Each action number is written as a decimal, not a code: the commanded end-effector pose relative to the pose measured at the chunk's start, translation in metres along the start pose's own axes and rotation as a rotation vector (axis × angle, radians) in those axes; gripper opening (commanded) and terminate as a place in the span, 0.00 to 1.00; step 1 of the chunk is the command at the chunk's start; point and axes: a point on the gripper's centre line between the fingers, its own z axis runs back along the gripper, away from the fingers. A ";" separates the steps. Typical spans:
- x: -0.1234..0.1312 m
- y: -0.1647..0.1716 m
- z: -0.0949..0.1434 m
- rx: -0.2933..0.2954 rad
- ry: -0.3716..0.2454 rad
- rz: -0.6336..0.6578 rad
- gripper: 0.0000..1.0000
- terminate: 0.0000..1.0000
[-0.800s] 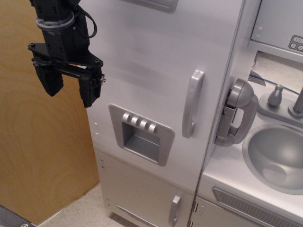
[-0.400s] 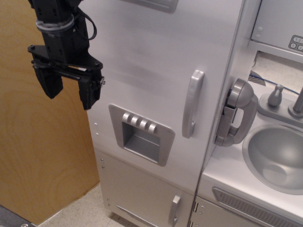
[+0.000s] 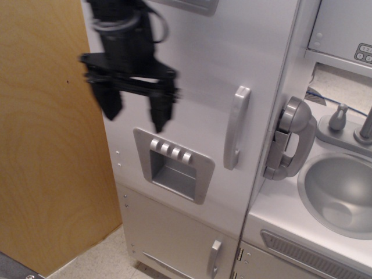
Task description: Open fridge
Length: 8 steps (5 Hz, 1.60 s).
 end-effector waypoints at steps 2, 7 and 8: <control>0.022 -0.066 -0.009 0.035 -0.195 -0.079 1.00 0.00; 0.050 -0.069 -0.054 0.087 -0.248 -0.028 1.00 0.00; 0.062 -0.069 -0.056 0.103 -0.269 -0.008 1.00 0.00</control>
